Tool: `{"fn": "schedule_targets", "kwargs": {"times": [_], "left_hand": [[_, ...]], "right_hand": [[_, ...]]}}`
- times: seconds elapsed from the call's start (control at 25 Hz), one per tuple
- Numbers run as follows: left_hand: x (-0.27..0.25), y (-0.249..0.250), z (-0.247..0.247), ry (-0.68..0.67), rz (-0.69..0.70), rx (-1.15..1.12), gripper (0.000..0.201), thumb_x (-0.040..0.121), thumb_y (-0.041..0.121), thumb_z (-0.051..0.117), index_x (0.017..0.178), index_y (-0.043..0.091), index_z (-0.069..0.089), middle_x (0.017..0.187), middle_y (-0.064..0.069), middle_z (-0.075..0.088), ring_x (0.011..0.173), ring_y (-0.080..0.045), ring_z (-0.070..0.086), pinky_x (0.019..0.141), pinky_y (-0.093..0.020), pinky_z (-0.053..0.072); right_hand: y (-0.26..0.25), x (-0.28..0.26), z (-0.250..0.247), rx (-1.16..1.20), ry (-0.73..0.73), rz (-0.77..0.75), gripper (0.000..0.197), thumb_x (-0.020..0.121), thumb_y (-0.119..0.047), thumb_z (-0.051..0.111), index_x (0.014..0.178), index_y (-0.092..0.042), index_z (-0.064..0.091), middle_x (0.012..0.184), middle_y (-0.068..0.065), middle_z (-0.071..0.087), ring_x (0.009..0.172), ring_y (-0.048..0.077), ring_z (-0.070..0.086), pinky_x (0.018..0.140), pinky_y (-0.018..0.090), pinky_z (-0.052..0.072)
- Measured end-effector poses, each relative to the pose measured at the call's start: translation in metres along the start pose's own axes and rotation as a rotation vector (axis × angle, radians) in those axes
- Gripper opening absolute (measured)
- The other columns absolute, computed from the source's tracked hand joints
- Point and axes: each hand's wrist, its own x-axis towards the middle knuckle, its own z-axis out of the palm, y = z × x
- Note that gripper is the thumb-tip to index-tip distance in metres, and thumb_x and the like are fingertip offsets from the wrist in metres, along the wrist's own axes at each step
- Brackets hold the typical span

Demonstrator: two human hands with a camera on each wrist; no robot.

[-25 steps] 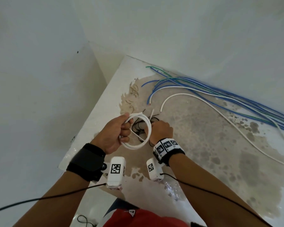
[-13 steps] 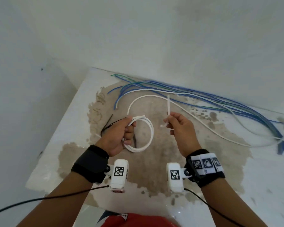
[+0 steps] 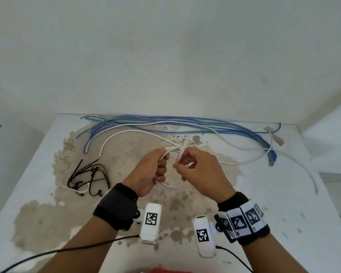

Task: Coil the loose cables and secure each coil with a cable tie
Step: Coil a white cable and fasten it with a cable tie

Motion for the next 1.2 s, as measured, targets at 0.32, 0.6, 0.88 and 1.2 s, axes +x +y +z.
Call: {"fn": "schedule_targets", "kwargs": {"times": [0.32, 0.6, 0.88, 1.2], "left_hand": [[-0.003, -0.006, 0.04, 0.002, 0.002, 0.072, 0.032, 0.106, 0.033, 0.038, 0.082, 0.015, 0.05, 0.058, 0.007, 0.022, 0.047, -0.009, 0.015, 0.041, -0.022, 0.019], [-0.007, -0.01, 0.053, 0.064, -0.011, 0.118, 0.03, 0.104, 0.029, 0.04, 0.075, 0.021, 0.042, 0.055, 0.008, 0.023, 0.047, -0.01, 0.013, 0.044, -0.024, 0.015], [-0.003, -0.007, 0.059, 0.124, 0.046, 0.032, 0.031, 0.101, 0.024, 0.044, 0.071, 0.024, 0.038, 0.055, 0.008, 0.024, 0.045, -0.009, 0.014, 0.039, -0.021, 0.016], [-0.001, 0.005, 0.06, 0.13, 0.097, -0.042, 0.031, 0.102, 0.024, 0.047, 0.071, 0.023, 0.042, 0.053, 0.009, 0.027, 0.043, -0.007, 0.017, 0.039, -0.021, 0.015]], "right_hand": [[0.048, -0.004, -0.019, -0.171, 0.278, -0.288, 0.009, 0.086, -0.021, 0.081, 0.091, -0.028, 0.077, 0.088, -0.012, 0.044, 0.086, 0.011, 0.05, 0.071, 0.022, 0.041], [0.051, -0.006, -0.027, -0.25, 0.259, -0.422, 0.009, 0.087, -0.02, 0.078, 0.093, -0.027, 0.077, 0.085, -0.006, 0.045, 0.081, 0.014, 0.047, 0.063, 0.035, 0.046], [0.045, -0.006, -0.027, -0.128, 0.216, -0.373, 0.009, 0.089, -0.027, 0.077, 0.099, -0.027, 0.076, 0.091, -0.01, 0.054, 0.086, 0.007, 0.055, 0.072, 0.026, 0.049], [0.02, -0.01, -0.026, 0.182, 0.202, -0.354, 0.018, 0.1, -0.03, 0.061, 0.11, -0.025, 0.075, 0.101, -0.013, 0.072, 0.086, 0.01, 0.069, 0.069, 0.021, 0.052]]}}
